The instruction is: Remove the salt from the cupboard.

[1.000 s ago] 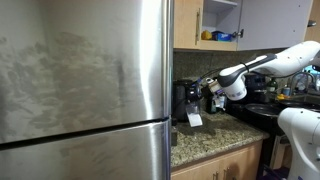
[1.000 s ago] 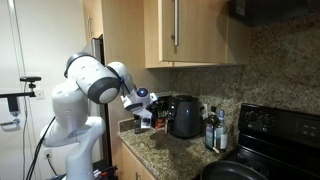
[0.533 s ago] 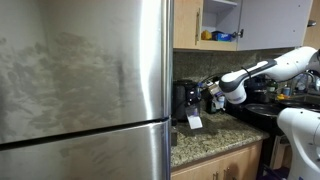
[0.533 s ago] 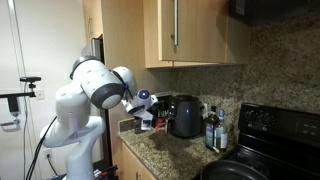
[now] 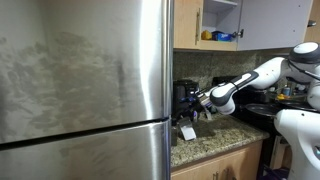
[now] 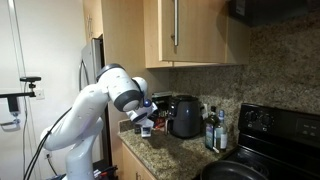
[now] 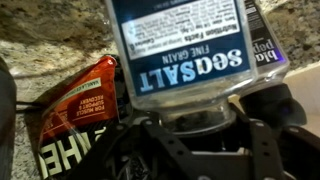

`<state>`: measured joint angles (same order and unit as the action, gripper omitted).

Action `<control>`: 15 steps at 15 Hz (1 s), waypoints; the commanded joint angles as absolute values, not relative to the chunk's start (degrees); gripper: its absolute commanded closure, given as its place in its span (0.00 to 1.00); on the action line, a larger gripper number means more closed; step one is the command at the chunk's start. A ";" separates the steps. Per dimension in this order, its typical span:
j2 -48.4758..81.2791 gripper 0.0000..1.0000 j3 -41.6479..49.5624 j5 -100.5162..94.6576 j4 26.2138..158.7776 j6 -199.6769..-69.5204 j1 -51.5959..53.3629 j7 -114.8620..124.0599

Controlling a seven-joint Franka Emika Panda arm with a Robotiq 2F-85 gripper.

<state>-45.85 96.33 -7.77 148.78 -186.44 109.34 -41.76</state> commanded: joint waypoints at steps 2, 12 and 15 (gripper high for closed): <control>-54.10 0.60 100.81 -14.64 143.48 -191.72 116.66 -42.61; -70.57 0.60 104.17 -25.14 142.02 -189.81 112.84 -44.18; -70.91 0.60 106.14 -26.76 142.22 -189.49 112.54 -45.74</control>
<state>-70.72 104.97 -25.43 141.33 -190.61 113.81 -43.55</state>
